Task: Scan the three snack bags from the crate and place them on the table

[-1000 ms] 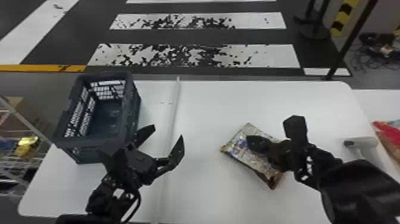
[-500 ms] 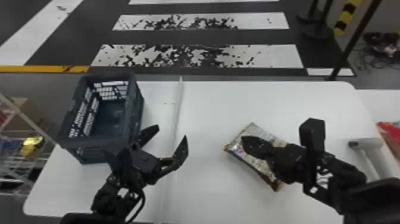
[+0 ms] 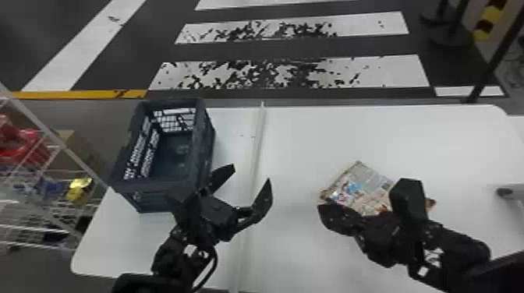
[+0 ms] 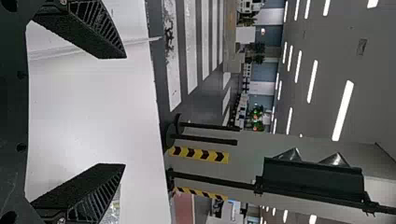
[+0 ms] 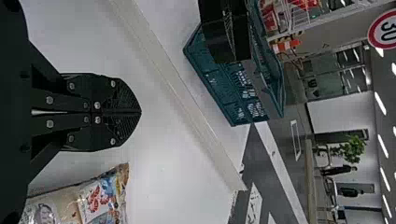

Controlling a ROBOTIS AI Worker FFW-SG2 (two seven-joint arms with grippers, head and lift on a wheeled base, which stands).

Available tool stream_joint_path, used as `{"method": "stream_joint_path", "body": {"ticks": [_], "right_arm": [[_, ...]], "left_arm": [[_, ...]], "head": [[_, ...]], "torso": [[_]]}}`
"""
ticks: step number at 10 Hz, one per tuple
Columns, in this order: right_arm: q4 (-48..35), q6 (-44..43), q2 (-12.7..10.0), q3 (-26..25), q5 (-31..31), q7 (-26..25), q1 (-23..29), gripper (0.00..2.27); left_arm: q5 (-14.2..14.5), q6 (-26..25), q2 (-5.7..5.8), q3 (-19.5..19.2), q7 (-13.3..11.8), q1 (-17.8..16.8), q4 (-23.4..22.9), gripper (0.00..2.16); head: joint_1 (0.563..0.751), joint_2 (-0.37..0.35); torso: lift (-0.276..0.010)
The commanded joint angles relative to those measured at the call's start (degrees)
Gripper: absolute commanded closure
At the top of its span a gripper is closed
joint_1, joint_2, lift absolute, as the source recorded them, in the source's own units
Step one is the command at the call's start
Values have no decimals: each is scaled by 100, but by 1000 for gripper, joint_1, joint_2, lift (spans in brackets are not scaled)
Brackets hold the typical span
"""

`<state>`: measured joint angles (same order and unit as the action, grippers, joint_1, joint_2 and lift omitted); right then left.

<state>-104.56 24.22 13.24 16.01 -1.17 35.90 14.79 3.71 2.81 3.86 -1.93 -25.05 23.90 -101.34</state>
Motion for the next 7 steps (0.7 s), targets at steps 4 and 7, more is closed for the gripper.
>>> {"method": "stream_joint_path", "body": {"ticks": [4, 7], "right_arm": [[1008, -53, -41, 816, 750, -628, -688, 2263], [1307, -53, -85, 992, 1040, -1279, -899, 2260]], "left_arm": [[43, 75, 1, 0, 0, 80, -35, 36], [43, 75, -8, 9, 0, 106, -53, 36]], "head": [[695, 206], [695, 201]], "torso": [[-62], [-62]]}}
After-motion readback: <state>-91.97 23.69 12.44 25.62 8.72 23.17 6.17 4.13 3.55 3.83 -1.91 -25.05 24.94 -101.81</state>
